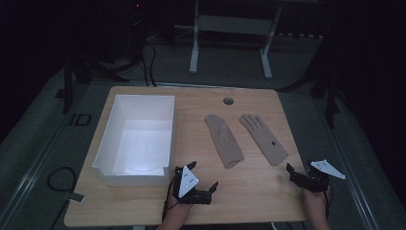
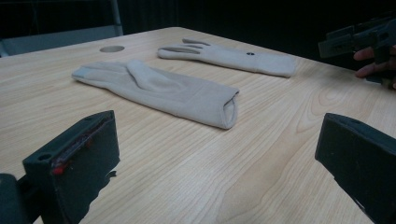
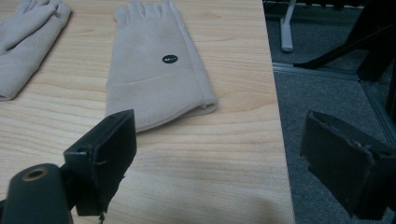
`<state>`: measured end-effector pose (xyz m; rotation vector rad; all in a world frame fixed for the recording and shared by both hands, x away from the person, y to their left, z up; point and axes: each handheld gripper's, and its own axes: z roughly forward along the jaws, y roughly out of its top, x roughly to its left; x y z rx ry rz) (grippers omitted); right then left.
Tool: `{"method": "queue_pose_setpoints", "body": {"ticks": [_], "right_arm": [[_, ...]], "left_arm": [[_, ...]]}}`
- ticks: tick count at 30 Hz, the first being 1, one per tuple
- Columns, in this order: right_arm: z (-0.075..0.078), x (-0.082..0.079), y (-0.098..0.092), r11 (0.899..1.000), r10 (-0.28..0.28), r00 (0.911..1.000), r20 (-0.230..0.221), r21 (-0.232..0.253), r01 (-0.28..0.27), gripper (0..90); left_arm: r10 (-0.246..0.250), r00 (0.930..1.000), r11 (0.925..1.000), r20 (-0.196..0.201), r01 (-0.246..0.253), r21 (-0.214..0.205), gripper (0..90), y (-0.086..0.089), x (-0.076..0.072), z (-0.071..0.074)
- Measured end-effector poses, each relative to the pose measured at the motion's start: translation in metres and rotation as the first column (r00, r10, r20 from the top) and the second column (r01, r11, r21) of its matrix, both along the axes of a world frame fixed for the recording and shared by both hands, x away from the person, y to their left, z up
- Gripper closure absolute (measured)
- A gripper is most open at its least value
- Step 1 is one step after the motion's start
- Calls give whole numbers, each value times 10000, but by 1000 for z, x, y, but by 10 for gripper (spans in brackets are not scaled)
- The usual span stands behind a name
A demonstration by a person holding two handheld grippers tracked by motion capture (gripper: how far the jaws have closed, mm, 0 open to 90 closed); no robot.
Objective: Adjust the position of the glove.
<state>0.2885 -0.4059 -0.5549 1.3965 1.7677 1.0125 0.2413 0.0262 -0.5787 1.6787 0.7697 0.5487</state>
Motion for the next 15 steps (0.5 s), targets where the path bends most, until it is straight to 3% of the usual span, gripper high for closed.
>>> {"method": "queue_pose_setpoints", "body": {"ticks": [9, 12, 13, 14, 15], "right_arm": [[1, 1, 1, 9994, 297, 9995, -133, -156, -299, 104], [6, 2, 2, 9997, 174, 9998, -134, -146, -176, 105], [8, 2, 4, 9995, 253, 9995, -165, -158, -255, 121], [14, 4, 4, 9964, 835, 9944, -651, 208, -823, 138], [14, 4, 4, 9964, 835, 9944, -651, 208, -823, 138]], "left_arm": [[8, 10000, 10000, -14, -8, 2, 1, 0, 0, 0], [-4, 10000, 10000, -15, 4, 12, 1, 0, 0, 0], [0, 10000, 10000, -13, 0, 9, 1, 0, 0, 0], [-7, 10000, 10000, -5, 7, 34, 1, 0, 0, 0], [-6, 10000, 10000, 5, 6, 41, 1, 0, 0, 0]]}}
